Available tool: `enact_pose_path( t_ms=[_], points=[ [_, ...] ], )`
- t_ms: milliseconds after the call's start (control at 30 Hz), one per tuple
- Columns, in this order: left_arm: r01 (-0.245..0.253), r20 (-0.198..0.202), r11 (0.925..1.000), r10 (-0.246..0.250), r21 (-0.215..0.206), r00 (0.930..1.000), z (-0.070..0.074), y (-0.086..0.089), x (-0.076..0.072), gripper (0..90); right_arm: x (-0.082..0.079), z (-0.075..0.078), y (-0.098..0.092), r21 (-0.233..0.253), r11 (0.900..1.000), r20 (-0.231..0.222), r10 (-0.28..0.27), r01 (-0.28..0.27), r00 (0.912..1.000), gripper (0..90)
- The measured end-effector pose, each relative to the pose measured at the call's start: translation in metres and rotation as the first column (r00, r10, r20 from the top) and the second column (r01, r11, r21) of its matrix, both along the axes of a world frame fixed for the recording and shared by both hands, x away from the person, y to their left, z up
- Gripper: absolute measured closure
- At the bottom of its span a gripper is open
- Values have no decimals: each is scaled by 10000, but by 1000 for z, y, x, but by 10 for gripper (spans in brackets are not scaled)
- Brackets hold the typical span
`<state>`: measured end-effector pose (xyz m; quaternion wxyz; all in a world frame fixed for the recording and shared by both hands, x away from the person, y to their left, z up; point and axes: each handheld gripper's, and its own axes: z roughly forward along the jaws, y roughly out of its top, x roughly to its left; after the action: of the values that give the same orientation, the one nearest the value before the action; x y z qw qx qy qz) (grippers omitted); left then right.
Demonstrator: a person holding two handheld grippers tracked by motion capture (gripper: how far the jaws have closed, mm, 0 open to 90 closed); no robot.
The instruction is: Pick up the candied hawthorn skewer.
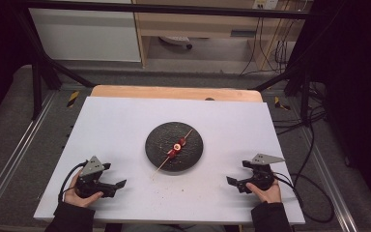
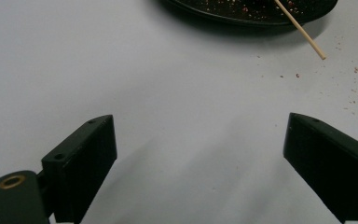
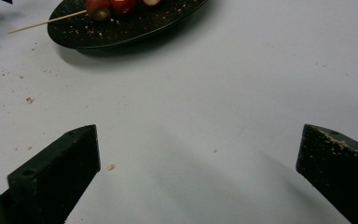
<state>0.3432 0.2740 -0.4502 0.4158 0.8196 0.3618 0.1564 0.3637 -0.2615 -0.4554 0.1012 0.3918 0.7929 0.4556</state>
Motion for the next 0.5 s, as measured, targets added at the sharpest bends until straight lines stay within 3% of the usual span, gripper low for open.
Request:
enact_pose_path(
  t_ms=[500],
  points=[
    [95, 59, 9999, -94, -80, 9999, 6, -7, -3, 92, -1, 1, 1, 59, 10000, -4, -65, 65, 10000, 6]
  ],
)
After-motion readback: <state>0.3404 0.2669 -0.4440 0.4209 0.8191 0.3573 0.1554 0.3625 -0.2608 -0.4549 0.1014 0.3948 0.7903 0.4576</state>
